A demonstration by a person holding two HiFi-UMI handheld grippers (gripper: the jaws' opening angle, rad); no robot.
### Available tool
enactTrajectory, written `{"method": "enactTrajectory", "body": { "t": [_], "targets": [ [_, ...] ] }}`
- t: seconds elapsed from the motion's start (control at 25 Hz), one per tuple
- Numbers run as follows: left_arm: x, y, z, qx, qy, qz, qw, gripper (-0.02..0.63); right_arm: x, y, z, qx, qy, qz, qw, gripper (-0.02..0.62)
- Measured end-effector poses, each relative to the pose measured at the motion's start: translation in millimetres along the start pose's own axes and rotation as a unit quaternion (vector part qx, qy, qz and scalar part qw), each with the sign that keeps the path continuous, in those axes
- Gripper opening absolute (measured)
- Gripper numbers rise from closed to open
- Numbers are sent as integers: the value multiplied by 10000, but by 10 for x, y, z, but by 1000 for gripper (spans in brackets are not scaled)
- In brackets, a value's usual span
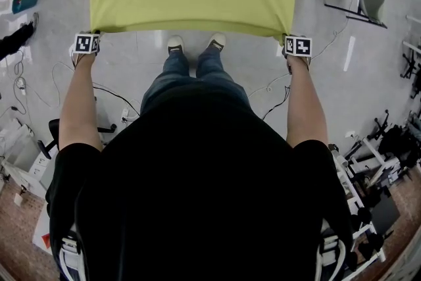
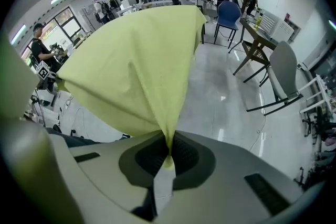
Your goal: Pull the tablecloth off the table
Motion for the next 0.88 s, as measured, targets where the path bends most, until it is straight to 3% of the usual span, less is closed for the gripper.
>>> {"method": "enactTrajectory", "body": {
  "t": [0.4,0.64,0.88],
  "targets": [
    [465,172,295,-7,-428,-71,9991,25,206,283,157,-17,-354,38,9994,20],
    [676,413,276,79,-211,101,9997,25,467,410,-4,-53,-250,51,9997,20],
    [890,809,128,26,276,376,9989,25,835,644,-410,-138,72,107,9998,20]
  ]
}}
Point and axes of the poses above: the fingertips, and each gripper's own axes: x backward along the fingers, z to its right, y out of its underside, the point moved 2 cm from there along x, backward along the fingers, and after that the axes turned 11 degrees about z, right-handed, at the moved point
